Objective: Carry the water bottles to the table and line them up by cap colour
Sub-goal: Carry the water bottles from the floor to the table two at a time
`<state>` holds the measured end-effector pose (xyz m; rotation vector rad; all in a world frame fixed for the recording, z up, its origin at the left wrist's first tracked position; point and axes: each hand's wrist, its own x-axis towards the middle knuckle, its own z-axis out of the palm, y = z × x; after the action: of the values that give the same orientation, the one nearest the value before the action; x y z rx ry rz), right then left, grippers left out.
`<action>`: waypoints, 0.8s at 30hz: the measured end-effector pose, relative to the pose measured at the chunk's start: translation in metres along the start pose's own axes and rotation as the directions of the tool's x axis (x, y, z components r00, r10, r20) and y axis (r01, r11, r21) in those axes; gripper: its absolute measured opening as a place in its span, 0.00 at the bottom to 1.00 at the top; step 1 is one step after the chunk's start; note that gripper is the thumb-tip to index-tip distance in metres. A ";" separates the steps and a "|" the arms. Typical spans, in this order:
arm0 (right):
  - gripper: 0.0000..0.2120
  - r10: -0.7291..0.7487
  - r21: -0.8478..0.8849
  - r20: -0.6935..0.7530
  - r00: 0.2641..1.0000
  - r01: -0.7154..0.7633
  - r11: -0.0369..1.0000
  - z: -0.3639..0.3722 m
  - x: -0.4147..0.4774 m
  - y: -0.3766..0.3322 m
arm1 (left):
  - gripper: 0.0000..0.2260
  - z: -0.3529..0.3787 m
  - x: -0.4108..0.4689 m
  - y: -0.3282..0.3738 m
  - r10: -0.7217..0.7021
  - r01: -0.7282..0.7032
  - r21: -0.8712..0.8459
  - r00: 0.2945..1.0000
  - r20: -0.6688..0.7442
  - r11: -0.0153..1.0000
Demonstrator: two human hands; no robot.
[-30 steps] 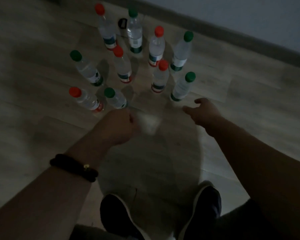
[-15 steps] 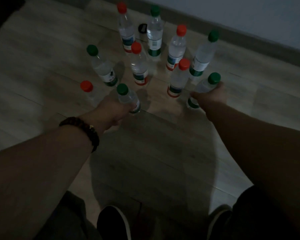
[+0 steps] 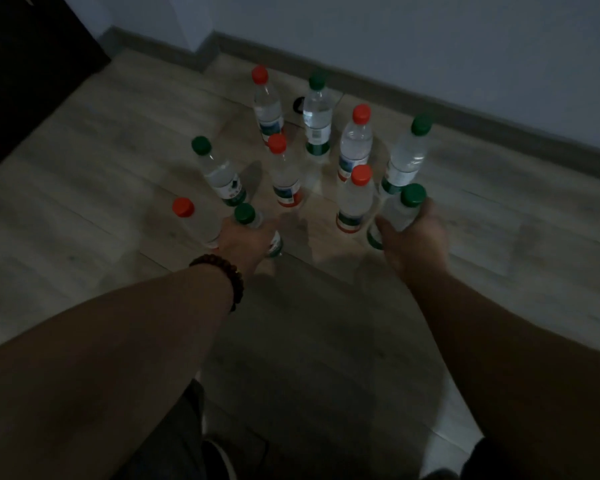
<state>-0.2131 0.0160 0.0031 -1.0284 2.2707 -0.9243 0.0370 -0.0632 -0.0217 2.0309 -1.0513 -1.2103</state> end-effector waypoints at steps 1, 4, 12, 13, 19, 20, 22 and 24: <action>0.30 -0.016 0.013 -0.005 1.000 0.016 1.000 -0.002 -0.001 -0.004 | 0.14 -0.001 0.001 -0.002 0.037 -0.036 -0.002 0.999 0.014 0.999; 0.32 -0.077 -0.011 -0.023 0.997 0.077 0.997 -0.008 -0.004 -0.011 | 0.10 -0.007 0.001 -0.003 0.041 -0.040 -0.025 0.998 0.041 0.999; 0.34 -0.116 -0.059 0.061 0.991 0.120 0.991 -0.006 -0.007 -0.006 | 0.14 -0.007 -0.001 0.006 -0.002 0.010 -0.046 0.987 0.158 0.999; 0.33 -0.116 -0.057 0.063 0.991 0.120 0.991 -0.005 -0.008 -0.006 | 0.12 -0.005 -0.002 0.006 0.035 -0.026 -0.054 0.984 0.177 0.998; 0.33 -0.138 -0.015 0.072 0.988 0.139 0.990 -0.009 -0.007 -0.005 | 0.12 -0.009 -0.008 0.006 0.240 -0.251 0.043 0.954 0.179 0.967; 0.32 -0.121 0.016 0.067 0.990 0.120 0.993 -0.011 -0.007 -0.006 | 0.15 -0.012 -0.009 0.007 0.241 -0.261 0.076 0.948 0.207 0.962; 0.30 -0.088 0.089 0.022 0.996 0.086 0.992 -0.018 -0.011 -0.011 | 0.15 -0.017 -0.017 0.010 0.218 -0.255 0.124 0.942 0.256 0.959; 0.29 -0.072 0.123 -0.053 0.996 0.078 0.989 -0.029 -0.023 -0.020 | 0.08 -0.022 -0.034 0.017 0.218 -0.267 0.135 0.930 0.296 0.954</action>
<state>-0.2087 0.0347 0.0400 -1.0535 2.1943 -1.1187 0.0409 -0.0430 0.0164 1.8165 -1.5441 -1.3349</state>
